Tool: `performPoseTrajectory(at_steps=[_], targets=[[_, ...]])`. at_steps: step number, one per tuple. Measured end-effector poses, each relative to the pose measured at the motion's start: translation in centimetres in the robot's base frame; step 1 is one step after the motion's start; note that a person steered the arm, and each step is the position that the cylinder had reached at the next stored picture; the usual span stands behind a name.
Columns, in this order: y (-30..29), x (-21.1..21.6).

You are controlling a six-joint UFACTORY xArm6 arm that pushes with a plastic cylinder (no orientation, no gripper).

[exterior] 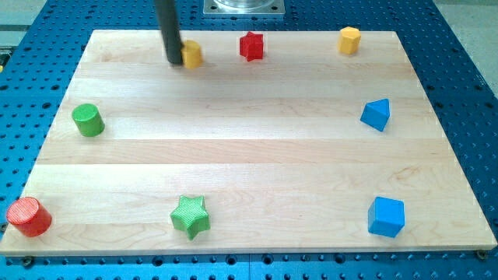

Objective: Move the heart diagonally to the blue cube

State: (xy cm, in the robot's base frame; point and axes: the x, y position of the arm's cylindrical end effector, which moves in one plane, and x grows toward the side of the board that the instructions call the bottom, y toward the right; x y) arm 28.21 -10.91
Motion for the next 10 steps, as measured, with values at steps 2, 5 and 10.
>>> performPoseTrajectory(at_steps=[2, 5, 10], targets=[[-1.6, -2.1], [7.4, 5.3], [11.8, 4.6]])
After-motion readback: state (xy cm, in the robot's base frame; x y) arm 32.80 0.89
